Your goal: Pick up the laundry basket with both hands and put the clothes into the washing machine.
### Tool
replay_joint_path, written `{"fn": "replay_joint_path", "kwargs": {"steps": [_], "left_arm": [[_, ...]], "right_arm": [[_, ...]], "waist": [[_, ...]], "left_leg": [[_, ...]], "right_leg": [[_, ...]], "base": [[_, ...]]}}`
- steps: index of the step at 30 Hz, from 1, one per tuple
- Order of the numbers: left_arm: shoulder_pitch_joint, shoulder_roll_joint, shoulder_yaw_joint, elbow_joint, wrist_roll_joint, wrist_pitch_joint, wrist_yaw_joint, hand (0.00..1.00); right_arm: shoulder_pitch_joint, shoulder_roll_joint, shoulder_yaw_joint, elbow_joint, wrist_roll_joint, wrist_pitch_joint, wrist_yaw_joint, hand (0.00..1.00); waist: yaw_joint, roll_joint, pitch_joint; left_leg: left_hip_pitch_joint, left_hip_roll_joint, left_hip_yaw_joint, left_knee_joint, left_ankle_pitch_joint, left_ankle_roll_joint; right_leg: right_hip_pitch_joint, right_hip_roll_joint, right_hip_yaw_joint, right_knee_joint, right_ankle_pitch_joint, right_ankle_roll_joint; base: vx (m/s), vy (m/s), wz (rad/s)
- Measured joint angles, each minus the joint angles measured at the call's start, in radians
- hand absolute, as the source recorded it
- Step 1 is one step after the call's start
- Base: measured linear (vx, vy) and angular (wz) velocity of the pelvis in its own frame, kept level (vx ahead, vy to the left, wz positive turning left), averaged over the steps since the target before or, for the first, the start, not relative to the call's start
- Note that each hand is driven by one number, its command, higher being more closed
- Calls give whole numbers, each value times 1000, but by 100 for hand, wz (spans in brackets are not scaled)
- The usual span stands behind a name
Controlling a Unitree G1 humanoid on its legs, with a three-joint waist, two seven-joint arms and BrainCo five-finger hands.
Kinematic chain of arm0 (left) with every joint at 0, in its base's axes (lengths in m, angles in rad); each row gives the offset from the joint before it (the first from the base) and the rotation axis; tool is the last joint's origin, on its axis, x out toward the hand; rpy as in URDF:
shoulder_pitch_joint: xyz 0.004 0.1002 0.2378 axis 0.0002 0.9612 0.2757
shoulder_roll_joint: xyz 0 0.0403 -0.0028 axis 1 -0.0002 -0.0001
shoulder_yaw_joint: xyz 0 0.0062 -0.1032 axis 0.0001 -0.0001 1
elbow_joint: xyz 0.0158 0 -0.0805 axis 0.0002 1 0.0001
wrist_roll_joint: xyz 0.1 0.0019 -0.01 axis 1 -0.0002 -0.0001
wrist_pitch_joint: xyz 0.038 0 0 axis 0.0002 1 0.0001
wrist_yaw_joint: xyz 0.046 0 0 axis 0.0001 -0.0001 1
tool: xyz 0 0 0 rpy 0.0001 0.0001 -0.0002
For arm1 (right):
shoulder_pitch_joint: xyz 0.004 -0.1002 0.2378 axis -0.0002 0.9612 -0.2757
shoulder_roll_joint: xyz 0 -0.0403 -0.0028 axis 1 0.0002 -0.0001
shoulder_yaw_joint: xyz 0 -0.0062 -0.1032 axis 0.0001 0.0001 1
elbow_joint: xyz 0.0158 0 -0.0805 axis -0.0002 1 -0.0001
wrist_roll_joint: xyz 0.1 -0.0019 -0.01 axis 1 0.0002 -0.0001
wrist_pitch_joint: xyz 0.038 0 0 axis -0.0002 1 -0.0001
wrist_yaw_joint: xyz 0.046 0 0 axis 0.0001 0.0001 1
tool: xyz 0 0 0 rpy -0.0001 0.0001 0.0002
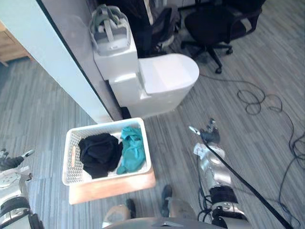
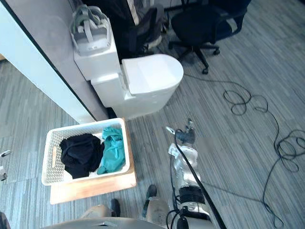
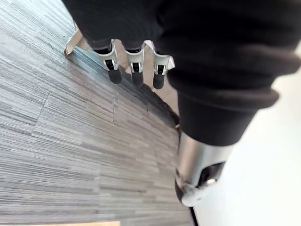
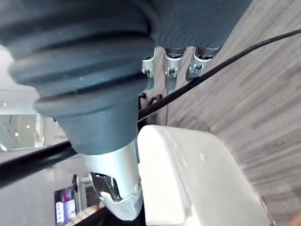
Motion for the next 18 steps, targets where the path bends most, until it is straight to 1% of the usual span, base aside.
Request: {"fn": "replay_joint_path", "kwargs": {"steps": [1,2,4,5,8,9,10,12,14,16,18], "left_arm": [[-7,-1,0,0,10,5,-6,0],[-22,-6,0,0,17,15,-12,0],[-30,-13,5,0,17,21,-12,0],[-43,-28,21,0,16,22,-12,0],[-52,-71,22,0,15,24,-13,0],[-56,-91,22,0,14,27,-14,0],[-55,-102,22,1,13,29,-16,0],[-57,-131,21,28,2,32,-24,0],[-56,-154,17,35,-7,33,-32,0],[-59,-160,-1,41,-7,33,-32,0],[-71,-157,-19,59,-8,31,-21,0]], "right_arm": [[-1,9,15,-16,2,0,0,0],[-4,26,43,-53,5,0,1,0],[-11,34,68,-88,11,0,0,0],[-15,35,80,-119,23,0,1,0],[-27,33,120,-193,99,-3,2,0],[-28,32,135,-231,133,-7,2,0],[-28,31,146,-248,145,-8,3,0],[-26,29,172,-292,182,-17,8,0],[-12,24,206,-371,222,-34,26,0],[-1,6,232,-428,247,-49,33,0],[-1,-17,239,-445,275,-64,44,0]], "waist": [[1,-6,9],[0,-12,16],[2,-11,24],[3,-15,40],[2,-19,57],[2,-25,74],[2,-28,80],[0,-28,98],[0,-32,131],[0,-34,137],[1,-33,153]], "left_leg": [[-15,4,11,14,-3,2],[-60,22,34,47,-21,5],[-88,44,52,67,-48,6],[-99,52,69,72,-55,6],[-140,71,101,76,-78,3],[-156,72,106,84,-78,3],[-164,73,110,88,-78,4],[-184,77,113,104,-78,4],[-201,83,117,115,-78,4],[-241,86,116,127,-78,4],[-260,89,115,138,-78,4]], "right_leg": [[-13,1,3,4,1,-2],[-53,13,10,16,8,-11],[-86,32,21,23,14,-19],[-103,38,27,28,16,-20],[-158,57,43,33,34,-25],[-174,57,47,34,37,-25],[-182,57,50,35,39,-26],[-197,58,50,34,44,-24],[-207,60,50,32,53,-31],[-238,61,47,22,68,-32],[-247,61,44,16,79,-33]], "base": [[-106,-54,-28],[-100,-50,-24],[-108,-39,-26],[-106,-23,-20],[-118,-18,-21],[-121,-18,-18],[-118,-30,-9],[-88,-33,-5],[-60,-30,-1],[-20,-13,1],[4,5,2]]}}
